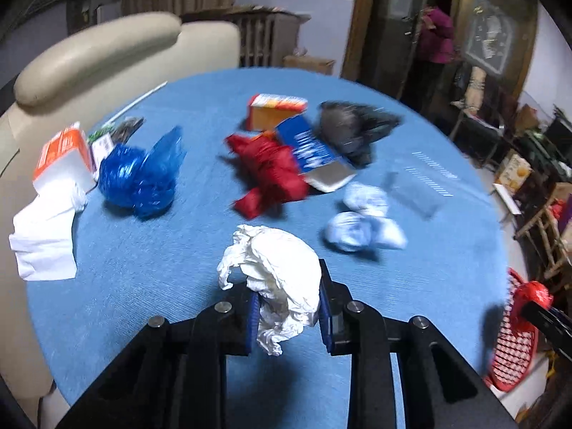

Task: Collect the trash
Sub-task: 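Grasp the red plastic bag ball with the right tool while the left tool grasps the white tissue, then carry both items to the red basket and open both tools to drop them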

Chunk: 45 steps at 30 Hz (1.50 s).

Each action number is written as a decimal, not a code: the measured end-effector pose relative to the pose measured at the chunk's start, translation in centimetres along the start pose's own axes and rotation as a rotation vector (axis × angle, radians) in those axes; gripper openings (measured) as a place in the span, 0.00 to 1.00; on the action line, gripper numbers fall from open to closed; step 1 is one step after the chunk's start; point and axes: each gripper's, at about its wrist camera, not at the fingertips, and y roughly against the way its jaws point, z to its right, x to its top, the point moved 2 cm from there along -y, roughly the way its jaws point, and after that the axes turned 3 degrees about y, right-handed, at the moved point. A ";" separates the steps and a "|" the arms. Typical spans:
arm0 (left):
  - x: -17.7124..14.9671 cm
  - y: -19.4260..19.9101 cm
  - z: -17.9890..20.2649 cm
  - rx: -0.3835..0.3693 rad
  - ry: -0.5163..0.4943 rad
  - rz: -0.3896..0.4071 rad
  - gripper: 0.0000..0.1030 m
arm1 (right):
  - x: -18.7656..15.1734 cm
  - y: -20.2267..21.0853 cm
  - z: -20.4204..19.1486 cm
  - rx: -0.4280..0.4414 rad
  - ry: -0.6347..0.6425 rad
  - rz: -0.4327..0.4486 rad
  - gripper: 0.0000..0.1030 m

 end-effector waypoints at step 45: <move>-2.5 1.2 19.7 -0.313 -0.333 -0.044 0.74 | -5.7 6.4 23.2 -0.221 -0.434 0.106 0.83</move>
